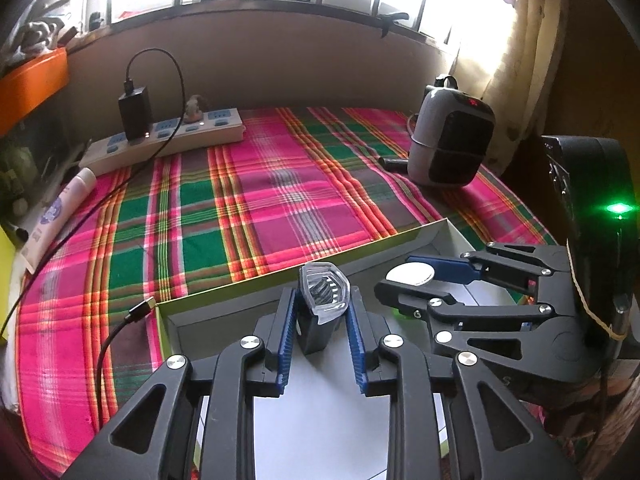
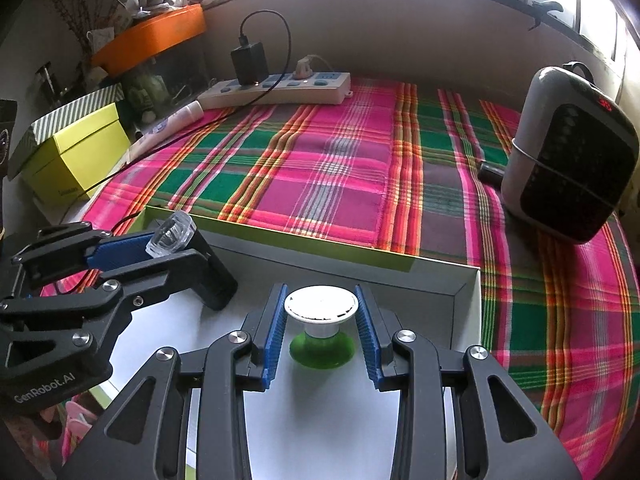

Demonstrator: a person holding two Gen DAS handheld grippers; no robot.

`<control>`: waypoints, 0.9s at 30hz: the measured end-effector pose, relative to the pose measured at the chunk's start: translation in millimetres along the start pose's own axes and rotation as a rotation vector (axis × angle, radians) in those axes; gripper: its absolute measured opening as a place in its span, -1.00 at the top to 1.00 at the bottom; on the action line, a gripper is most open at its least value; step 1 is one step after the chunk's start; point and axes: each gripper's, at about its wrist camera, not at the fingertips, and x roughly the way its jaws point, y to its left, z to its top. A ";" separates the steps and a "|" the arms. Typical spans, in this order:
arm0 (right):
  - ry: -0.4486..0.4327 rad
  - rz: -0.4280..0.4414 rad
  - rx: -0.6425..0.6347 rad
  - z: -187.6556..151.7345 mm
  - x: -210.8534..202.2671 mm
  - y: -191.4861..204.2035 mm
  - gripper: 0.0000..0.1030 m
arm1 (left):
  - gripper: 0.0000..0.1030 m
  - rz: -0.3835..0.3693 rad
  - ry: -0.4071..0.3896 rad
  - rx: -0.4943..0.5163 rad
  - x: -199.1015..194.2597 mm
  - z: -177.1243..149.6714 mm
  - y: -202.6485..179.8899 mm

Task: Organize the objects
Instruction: 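Carry the spool into the white tray and open the right tool while the left carries the flashlight, then stand the black flashlight upright in the tray and open the left tool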

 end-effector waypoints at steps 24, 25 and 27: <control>-0.017 0.025 0.039 -12.9 -17.9 -1.8 0.09 | 0.33 0.001 -0.014 -0.021 -23.4 -15.8 3.5; -0.018 0.025 0.040 -13.3 -19.2 -1.6 0.09 | 0.32 0.000 -0.019 -0.024 -26.6 -17.1 3.8; -0.026 0.028 0.041 -15.2 -22.9 -0.2 0.08 | 0.30 0.000 -0.026 -0.027 -31.0 -19.7 3.2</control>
